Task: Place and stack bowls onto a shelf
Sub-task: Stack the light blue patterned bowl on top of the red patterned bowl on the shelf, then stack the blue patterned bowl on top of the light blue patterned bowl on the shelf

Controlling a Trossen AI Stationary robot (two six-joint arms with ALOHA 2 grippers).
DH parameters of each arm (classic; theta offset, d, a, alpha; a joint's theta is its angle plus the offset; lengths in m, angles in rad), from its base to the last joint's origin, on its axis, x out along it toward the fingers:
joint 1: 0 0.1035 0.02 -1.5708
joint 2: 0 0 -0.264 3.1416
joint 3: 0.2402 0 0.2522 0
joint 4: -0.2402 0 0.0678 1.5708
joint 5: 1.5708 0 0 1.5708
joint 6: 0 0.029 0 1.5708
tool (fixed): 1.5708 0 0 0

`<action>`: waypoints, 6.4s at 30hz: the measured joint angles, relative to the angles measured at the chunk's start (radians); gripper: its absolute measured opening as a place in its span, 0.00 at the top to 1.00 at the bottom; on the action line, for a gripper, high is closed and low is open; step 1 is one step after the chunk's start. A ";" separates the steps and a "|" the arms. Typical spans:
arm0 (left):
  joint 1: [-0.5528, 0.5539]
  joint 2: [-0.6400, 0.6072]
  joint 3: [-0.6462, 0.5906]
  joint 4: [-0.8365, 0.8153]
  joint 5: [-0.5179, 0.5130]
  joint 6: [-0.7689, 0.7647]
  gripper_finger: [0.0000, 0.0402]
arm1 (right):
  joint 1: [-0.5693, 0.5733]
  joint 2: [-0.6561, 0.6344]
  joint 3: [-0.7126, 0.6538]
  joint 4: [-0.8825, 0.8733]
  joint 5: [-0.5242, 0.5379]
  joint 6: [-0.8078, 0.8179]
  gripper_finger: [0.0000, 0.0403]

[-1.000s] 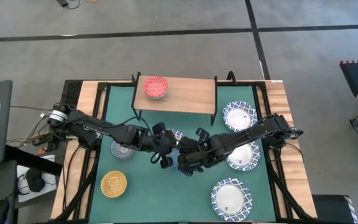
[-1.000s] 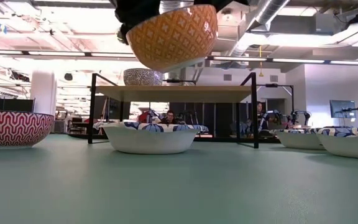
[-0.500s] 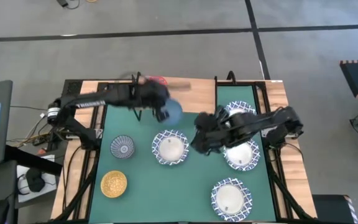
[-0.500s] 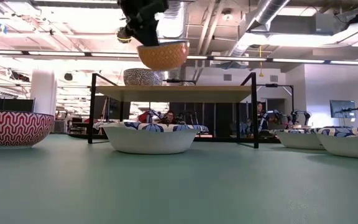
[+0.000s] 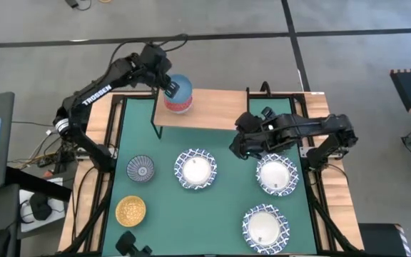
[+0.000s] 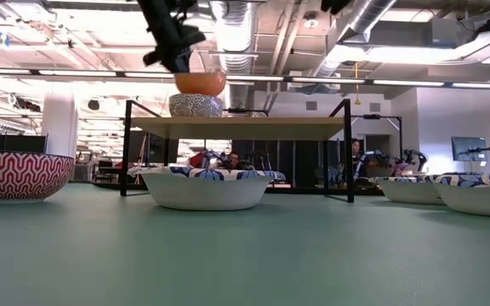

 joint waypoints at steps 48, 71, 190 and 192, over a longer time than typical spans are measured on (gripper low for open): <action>-0.293 -0.296 0.037 -0.339 -0.089 -0.146 0.69 | -0.066 0.108 -0.044 0.491 -0.259 -0.151 0.61; -0.969 -0.645 -0.718 -0.434 -0.107 -1.019 0.73 | -0.086 0.685 0.081 1.307 -0.515 -0.013 0.61; -0.959 -0.556 -0.697 0.108 -0.295 -0.499 1.00 | -0.009 0.563 0.437 0.720 -0.170 -0.623 0.94; -0.948 -0.558 -0.693 0.116 -0.312 -0.500 1.00 | -0.009 0.556 0.435 0.713 -0.163 -0.610 0.90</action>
